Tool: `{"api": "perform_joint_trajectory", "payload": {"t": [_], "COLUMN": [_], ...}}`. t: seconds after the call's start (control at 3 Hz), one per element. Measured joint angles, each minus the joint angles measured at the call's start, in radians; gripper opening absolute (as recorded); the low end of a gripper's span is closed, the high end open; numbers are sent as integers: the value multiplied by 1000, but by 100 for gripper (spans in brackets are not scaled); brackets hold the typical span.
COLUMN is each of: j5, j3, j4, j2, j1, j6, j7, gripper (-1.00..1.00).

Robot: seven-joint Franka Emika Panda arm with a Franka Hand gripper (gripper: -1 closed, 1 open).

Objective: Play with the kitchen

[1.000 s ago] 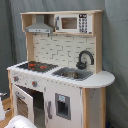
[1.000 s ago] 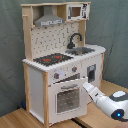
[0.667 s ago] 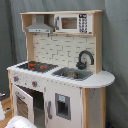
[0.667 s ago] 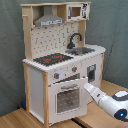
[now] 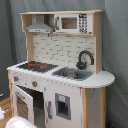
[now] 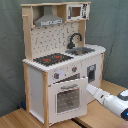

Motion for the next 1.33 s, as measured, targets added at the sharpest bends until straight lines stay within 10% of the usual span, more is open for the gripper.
{"api": "perform_joint_trajectory", "payload": {"t": [1.33], "j5": [53], "j3": [-28], "j4": [-122], "j2": [-29], "j1": [163], "j6": [58], "j7": [-384], "gripper": [100]}}
